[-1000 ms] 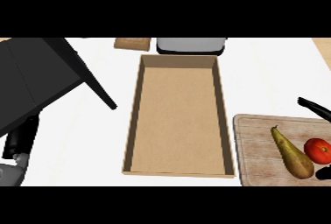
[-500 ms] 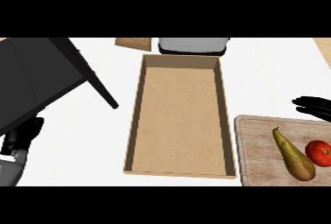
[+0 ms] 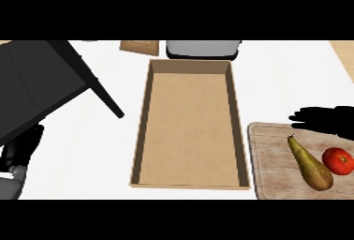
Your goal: Pick the pear from the cutting board and place it in the cardboard box
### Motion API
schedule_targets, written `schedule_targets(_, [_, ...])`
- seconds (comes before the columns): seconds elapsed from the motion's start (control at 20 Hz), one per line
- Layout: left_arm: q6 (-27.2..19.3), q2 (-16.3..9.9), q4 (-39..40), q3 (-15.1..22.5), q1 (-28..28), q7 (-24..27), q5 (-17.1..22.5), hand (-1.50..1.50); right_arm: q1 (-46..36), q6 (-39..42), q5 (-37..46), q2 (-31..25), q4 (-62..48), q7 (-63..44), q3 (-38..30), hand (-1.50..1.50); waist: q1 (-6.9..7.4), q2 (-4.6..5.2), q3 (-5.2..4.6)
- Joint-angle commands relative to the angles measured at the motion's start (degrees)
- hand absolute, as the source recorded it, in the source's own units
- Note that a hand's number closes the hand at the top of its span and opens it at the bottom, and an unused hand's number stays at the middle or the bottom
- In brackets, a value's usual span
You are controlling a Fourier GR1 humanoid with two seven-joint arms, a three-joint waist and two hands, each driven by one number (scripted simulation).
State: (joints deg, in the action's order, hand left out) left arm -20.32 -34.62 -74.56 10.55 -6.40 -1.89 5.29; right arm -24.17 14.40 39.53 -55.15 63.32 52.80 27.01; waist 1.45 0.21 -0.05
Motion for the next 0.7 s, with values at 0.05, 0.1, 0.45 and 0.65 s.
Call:
schedule_targets(0.05, [2.7,-0.3,1.2,-4.0,1.9,1.3,1.0,0.0,-0.9,1.2,7.2,4.5,-0.6,-2.9,1.9,-1.5,-0.93,-0.2,0.04])
schedule_targets(0.1, [2.5,1.1,3.0,-3.5,-0.6,1.6,-0.5,0.0,-2.5,1.2,8.7,3.5,-4.2,0.5,1.3,-1.5,-1.0,-0.11,0.05])
schedule_targets(0.45, [4.2,1.7,-0.1,-6.7,1.7,1.1,-2.9,0.0,-2.3,1.3,13.6,8.3,-5.0,0.4,-1.5,-1.5,-1.16,-0.21,0.05])
schedule_targets(0.65, [5.2,2.5,-0.7,-7.6,1.7,-0.6,-4.4,0.0,-1.0,2.2,15.2,7.9,-3.1,1.1,-3.1,-1.5,-1.33,-0.25,0.04])
